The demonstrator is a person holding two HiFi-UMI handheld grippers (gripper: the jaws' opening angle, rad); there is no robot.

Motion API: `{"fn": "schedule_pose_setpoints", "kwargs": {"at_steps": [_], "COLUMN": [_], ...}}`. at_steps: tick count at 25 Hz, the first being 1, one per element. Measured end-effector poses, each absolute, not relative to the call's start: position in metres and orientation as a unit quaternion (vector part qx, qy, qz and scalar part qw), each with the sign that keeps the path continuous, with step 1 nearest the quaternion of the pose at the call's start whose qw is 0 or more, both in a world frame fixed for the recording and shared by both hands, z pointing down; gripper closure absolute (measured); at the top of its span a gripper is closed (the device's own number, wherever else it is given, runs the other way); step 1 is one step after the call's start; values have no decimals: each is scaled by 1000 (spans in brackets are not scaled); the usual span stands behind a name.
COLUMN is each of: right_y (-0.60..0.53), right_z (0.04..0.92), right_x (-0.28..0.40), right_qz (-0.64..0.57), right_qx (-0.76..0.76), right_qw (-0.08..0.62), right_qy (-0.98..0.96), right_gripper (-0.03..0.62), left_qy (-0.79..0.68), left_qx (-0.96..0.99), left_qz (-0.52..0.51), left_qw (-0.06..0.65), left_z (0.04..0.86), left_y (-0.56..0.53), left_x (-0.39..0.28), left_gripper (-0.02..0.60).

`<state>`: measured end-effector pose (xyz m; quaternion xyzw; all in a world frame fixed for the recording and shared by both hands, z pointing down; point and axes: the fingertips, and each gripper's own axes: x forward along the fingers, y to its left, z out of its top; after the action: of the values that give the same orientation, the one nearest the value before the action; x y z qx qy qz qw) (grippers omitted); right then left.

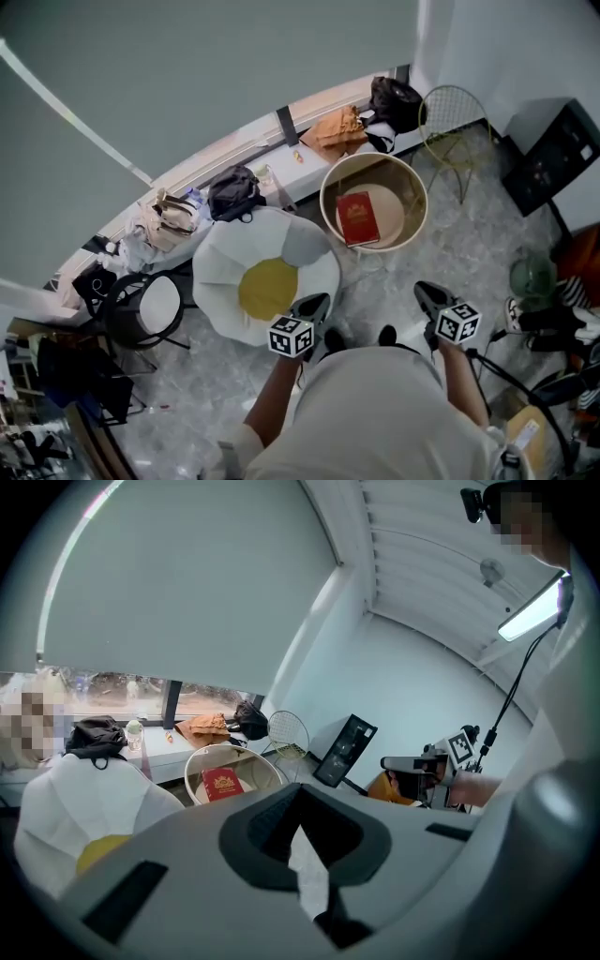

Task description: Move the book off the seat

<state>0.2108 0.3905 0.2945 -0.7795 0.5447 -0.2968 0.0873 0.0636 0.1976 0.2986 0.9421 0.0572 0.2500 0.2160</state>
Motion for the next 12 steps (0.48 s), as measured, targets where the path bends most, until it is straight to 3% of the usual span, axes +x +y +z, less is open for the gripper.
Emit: {"fn": "schedule_pose_setpoints", "kwargs": {"at_steps": [12], "right_y": [401], "right_z": [295], "right_x": [228], "right_qz": [-300], "right_qx": [-771], "right_qw": [100], "right_qy": [553], "right_gripper": [543], "left_qy": [41], "left_qx": [944], "left_qz": [248], "left_qw": [213], "left_z": [291], "left_y": [206], "left_x": [78], "left_gripper": [580]}}
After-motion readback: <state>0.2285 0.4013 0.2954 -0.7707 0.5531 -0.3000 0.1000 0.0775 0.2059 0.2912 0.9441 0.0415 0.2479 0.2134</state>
